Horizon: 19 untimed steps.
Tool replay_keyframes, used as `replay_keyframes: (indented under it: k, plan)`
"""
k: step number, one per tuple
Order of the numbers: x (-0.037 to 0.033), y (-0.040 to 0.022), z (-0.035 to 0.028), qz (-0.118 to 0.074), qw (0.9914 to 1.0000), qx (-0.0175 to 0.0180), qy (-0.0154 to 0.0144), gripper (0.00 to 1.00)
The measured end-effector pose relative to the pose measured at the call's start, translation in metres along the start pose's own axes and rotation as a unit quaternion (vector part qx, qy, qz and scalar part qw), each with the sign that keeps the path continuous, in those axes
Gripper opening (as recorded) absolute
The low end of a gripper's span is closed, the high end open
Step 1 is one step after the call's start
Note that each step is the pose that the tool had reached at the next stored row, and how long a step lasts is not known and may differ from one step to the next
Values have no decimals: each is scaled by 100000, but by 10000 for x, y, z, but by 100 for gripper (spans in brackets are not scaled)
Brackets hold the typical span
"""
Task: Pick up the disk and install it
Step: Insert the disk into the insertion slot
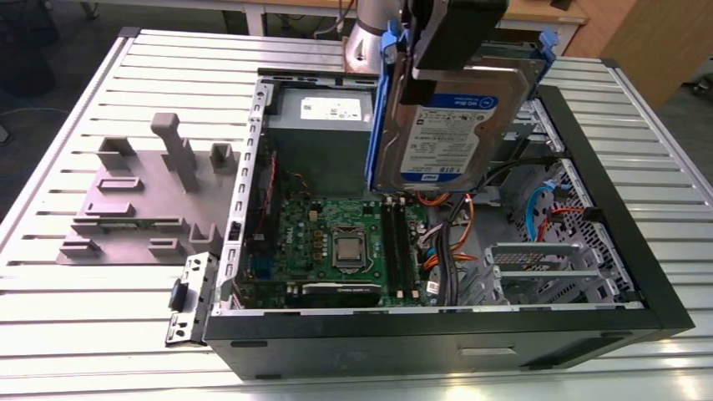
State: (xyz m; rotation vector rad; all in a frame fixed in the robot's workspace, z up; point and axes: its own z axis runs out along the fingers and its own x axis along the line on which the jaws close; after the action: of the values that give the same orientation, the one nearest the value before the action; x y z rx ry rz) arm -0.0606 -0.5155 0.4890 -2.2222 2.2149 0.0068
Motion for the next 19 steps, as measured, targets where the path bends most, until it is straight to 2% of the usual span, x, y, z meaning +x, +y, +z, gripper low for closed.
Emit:
replay_keyframes:
  k: [4,7,19]
  plan:
    - [100,-5,11,2,100000,-5,11,36]
    - [140,-34,24,1,100000,1,-4,36]
    - [157,-310,64,1,100000,-1,4,36]
